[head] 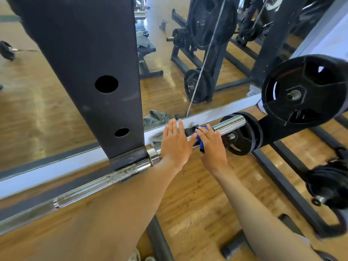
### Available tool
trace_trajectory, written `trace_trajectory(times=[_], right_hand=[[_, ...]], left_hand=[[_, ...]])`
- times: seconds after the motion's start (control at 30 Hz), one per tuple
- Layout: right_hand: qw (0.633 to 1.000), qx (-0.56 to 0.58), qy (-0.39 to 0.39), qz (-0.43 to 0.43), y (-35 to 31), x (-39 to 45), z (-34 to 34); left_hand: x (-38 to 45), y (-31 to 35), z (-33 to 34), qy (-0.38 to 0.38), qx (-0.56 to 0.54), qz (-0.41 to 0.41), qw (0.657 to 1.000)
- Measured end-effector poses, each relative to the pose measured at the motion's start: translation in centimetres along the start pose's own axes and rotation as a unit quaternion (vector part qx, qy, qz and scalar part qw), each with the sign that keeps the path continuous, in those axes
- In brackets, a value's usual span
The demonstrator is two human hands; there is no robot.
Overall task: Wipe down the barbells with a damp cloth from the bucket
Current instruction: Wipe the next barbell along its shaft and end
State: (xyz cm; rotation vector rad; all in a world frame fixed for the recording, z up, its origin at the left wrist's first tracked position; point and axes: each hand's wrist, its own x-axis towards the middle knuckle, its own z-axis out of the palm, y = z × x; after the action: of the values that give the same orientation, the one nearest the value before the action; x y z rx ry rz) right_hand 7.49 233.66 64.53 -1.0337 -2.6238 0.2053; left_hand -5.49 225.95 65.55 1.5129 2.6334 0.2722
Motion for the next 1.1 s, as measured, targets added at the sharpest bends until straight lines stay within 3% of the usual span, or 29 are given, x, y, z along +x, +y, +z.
trace_trajectory(times=[0.2, 0.37, 0.5, 0.63, 0.67, 0.77, 0.83, 0.93, 1.1], right_hand=[[0.999, -0.023, -0.021, -0.042, -0.4, -0.4, -0.6], [0.997, -0.040, 0.032, 0.065, 0.5, -0.1, -0.1], [0.997, -0.058, 0.008, -0.040, -0.1, -1.5, 0.9], [0.991, -0.051, 0.038, 0.118, 0.9, -0.5, 0.6], [0.992, -0.035, 0.041, 0.118, 0.2, -0.4, 0.9], [0.998, -0.057, 0.017, -0.010, 0.2, -1.1, 1.0], [0.998, -0.070, 0.006, 0.001, 2.0, -0.9, 0.5], [0.994, -0.028, 0.033, 0.103, 1.7, -0.6, 0.7], [0.999, -0.003, 0.016, -0.039, 2.0, -0.8, 0.9]], left_hand=[[0.2, -0.3, 0.1, -0.024, -0.026, 0.012, 0.999], [0.4, -0.4, 0.0, -0.031, -0.020, 0.014, 0.999], [0.4, -0.3, 0.2, -0.027, -0.001, 0.014, 1.000], [0.2, -0.2, 0.3, -0.010, 0.014, 0.022, 1.000], [0.2, -0.2, 0.3, -0.009, 0.015, 0.020, 1.000], [0.1, -0.1, 0.1, -0.003, 0.014, 0.012, 1.000], [0.1, 0.0, 0.0, 0.001, 0.015, 0.018, 1.000], [0.1, -0.1, 0.1, 0.017, 0.034, 0.025, 0.999], [0.4, -0.1, 0.7, 0.027, 0.042, 0.017, 0.999]])
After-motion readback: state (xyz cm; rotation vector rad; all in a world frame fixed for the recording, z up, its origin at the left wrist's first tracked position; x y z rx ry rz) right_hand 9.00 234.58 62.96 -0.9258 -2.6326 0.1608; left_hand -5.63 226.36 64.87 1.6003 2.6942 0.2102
